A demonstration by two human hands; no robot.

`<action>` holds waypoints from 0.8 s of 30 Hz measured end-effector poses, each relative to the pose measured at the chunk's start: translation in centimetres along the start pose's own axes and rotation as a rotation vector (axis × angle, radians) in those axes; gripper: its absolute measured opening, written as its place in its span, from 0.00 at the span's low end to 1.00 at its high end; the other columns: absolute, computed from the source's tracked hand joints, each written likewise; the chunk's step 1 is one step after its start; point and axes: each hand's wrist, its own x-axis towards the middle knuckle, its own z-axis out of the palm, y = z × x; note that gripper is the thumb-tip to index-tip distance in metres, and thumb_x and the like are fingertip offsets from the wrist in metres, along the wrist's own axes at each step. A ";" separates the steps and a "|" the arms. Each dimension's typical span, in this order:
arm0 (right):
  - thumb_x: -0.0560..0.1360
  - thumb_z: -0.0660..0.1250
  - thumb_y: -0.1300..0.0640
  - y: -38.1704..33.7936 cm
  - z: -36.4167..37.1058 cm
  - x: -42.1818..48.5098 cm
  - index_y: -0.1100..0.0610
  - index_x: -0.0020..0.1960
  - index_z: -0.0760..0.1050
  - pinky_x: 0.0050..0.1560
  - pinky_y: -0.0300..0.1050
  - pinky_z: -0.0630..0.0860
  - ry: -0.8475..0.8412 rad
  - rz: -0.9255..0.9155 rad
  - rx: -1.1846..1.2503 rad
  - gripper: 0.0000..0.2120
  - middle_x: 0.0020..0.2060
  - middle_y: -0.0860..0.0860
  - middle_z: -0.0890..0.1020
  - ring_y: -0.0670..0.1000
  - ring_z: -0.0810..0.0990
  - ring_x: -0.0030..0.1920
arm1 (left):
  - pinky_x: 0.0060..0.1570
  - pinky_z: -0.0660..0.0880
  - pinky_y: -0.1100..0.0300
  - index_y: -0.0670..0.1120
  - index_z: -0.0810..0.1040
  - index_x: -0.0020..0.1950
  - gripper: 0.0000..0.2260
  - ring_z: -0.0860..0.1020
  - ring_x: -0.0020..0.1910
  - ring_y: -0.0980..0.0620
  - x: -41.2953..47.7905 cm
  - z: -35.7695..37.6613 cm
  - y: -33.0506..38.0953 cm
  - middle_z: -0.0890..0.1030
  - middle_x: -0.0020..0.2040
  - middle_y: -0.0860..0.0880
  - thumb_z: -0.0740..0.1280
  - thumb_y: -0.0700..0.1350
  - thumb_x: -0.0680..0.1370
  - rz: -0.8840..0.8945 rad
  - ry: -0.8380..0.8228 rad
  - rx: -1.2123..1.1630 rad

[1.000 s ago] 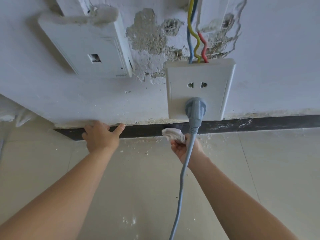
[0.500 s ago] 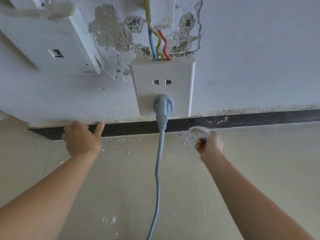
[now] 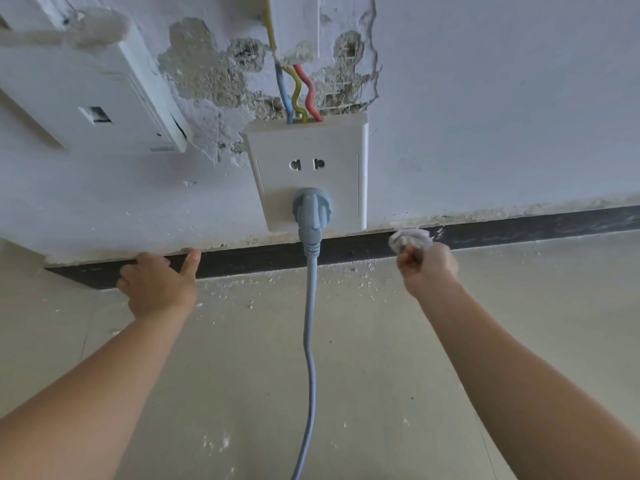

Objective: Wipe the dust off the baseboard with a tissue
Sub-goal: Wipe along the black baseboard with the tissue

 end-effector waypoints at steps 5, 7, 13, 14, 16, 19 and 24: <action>0.75 0.53 0.62 2.7 -1.5 0.4 0.65 0.47 0.77 0.21 0.36 0.69 0.103 0.085 -0.221 0.14 0.28 0.55 0.73 0.48 0.70 0.21 | 0.58 0.66 0.42 0.35 0.72 0.61 0.25 0.63 0.65 0.35 0.2 0.1 -0.1 0.68 0.64 0.32 0.67 0.56 0.77 0.014 0.005 -0.003; 0.76 0.53 0.61 5.3 0.3 -1.1 0.65 0.47 0.76 0.21 0.37 0.70 -0.064 0.198 -0.289 0.13 0.27 0.55 0.73 0.48 0.70 0.19 | 0.59 0.64 0.44 0.35 0.72 0.60 0.25 0.63 0.65 0.36 0.3 0.1 -0.2 0.69 0.63 0.32 0.66 0.56 0.77 0.029 0.001 0.011; 0.77 0.52 0.69 7.6 7.2 -3.7 0.71 0.53 0.74 0.30 0.43 0.79 -0.296 0.246 -0.341 0.13 0.45 0.68 0.82 0.54 0.78 0.32 | 0.59 0.64 0.46 0.37 0.73 0.60 0.25 0.63 0.65 0.37 0.6 0.1 -0.4 0.70 0.63 0.34 0.65 0.58 0.77 0.023 -0.023 0.024; 0.75 0.52 0.70 7.2 7.6 -3.4 0.72 0.55 0.74 0.32 0.43 0.80 -0.270 0.227 -0.340 0.16 0.49 0.69 0.82 0.55 0.79 0.34 | 0.58 0.65 0.46 0.37 0.73 0.60 0.25 0.63 0.65 0.37 0.6 0.1 -0.4 0.69 0.63 0.34 0.65 0.58 0.77 0.017 -0.021 0.022; 0.73 0.51 0.72 5.8 6.9 -3.0 0.72 0.48 0.76 0.35 0.42 0.80 -0.206 0.191 -0.301 0.16 0.41 0.66 0.84 0.55 0.80 0.32 | 0.58 0.66 0.45 0.37 0.72 0.61 0.25 0.63 0.65 0.37 0.5 0.1 -0.4 0.68 0.64 0.34 0.66 0.57 0.77 0.010 -0.020 0.018; 0.69 0.50 0.75 3.3 4.3 -3.2 0.67 0.34 0.76 0.26 0.37 0.73 -0.139 0.069 -0.254 0.16 0.29 0.59 0.81 0.51 0.74 0.26 | 0.57 0.67 0.44 0.36 0.72 0.61 0.25 0.63 0.65 0.37 0.6 0.1 -0.4 0.68 0.64 0.34 0.66 0.57 0.77 0.024 -0.014 0.037; 0.77 0.52 0.66 0.6 -0.1 -2.6 0.61 0.37 0.73 0.31 0.40 0.73 0.068 -0.032 -0.205 0.14 0.27 0.55 0.77 0.50 0.74 0.28 | 0.58 0.66 0.43 0.35 0.71 0.63 0.26 0.64 0.65 0.36 0.3 0.1 -0.2 0.68 0.64 0.33 0.61 0.57 0.79 0.057 -0.052 0.098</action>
